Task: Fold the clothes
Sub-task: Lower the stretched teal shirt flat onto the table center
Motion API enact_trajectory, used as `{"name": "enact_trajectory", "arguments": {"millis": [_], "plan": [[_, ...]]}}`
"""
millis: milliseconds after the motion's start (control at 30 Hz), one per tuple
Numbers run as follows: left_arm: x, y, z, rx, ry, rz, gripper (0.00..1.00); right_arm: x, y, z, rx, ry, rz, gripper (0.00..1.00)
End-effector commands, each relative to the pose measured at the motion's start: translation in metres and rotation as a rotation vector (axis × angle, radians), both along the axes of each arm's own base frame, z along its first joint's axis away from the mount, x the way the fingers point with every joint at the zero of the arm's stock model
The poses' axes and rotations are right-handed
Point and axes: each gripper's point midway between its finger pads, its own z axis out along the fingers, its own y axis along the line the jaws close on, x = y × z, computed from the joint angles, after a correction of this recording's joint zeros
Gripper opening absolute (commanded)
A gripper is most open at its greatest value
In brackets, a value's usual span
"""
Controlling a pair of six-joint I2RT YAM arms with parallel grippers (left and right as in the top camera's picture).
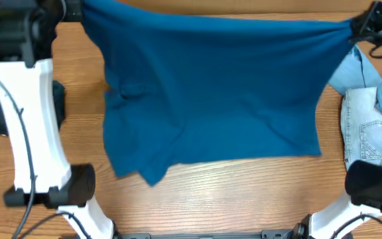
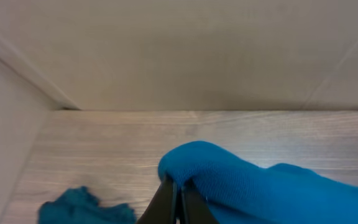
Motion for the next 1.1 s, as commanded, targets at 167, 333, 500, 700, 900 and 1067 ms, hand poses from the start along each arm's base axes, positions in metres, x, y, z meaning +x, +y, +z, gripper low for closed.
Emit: {"name": "enact_trajectory", "arguments": {"millis": [167,333,500,700,900,1067], "plan": [[0.054,-0.012,-0.065,-0.042,0.092,-0.059,0.06,0.047,0.021,-0.047,0.007,0.027,0.096,0.05],[0.067,-0.012,-0.094,-0.047,0.149,-0.060,0.09,0.065,0.017,-0.072,0.009,0.045,0.100,0.05],[0.082,-0.024,-0.133,-0.097,0.216,-0.110,0.11,0.079,0.014,-0.081,-0.015,0.004,0.112,0.07],[0.084,-0.031,-0.156,-0.160,0.271,-0.109,0.11,0.074,0.009,-0.112,-0.022,0.083,0.093,0.08],[0.073,-0.038,-0.173,-0.194,0.350,-0.134,0.15,0.040,-0.008,-0.138,-0.096,0.269,0.016,0.08],[0.067,-0.038,-0.177,-0.197,0.381,-0.131,0.14,0.021,-0.024,-0.148,-0.164,0.370,-0.056,0.43]]}}
